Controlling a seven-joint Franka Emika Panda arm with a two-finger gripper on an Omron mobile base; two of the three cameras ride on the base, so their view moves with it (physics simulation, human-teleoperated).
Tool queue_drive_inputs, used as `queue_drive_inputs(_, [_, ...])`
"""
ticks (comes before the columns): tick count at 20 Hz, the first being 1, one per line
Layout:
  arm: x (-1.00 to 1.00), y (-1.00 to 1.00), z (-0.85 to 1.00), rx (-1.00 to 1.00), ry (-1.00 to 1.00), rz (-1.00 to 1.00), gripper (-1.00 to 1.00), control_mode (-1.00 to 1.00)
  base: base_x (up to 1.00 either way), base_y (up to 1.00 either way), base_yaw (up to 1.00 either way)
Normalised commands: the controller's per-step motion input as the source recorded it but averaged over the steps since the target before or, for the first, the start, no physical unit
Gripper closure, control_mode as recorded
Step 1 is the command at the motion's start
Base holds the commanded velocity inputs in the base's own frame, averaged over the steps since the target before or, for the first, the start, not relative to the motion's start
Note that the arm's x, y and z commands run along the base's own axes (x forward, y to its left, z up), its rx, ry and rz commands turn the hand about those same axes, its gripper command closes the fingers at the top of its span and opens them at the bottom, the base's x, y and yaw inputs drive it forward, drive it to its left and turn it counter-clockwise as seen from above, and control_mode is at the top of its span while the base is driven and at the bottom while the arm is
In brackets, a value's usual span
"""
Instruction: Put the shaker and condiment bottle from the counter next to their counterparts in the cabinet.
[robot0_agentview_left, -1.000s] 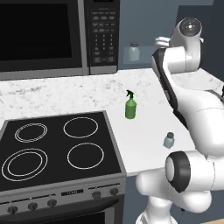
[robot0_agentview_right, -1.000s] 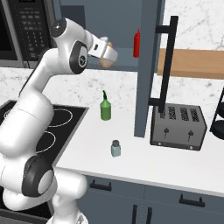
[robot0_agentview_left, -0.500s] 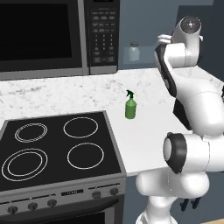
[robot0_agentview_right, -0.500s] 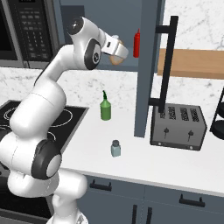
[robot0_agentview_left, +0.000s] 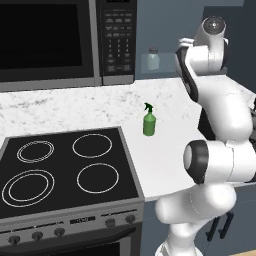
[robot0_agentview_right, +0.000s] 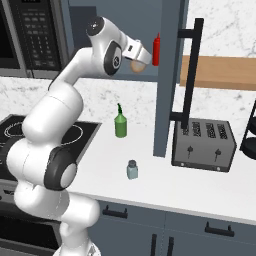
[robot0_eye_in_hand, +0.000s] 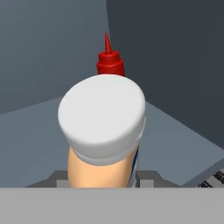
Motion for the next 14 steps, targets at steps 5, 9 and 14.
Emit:
queue_drive_inputs(5, [0.32, -0.09, -0.08, 0.02, 0.05, 0.0, 1.0, -1.0, 0.0, 0.0, 0.0])
queue_drive_inputs(9, [0.25, -0.1, -0.23, 0.02, 0.02, 0.0, 1.0, -1.0, 0.0, 0.0, 0.0])
queue_drive_inputs(14, [0.13, -0.1, -0.29, 0.03, 0.02, 0.0, 1.0, -1.0, 0.0, 0.0, 0.0])
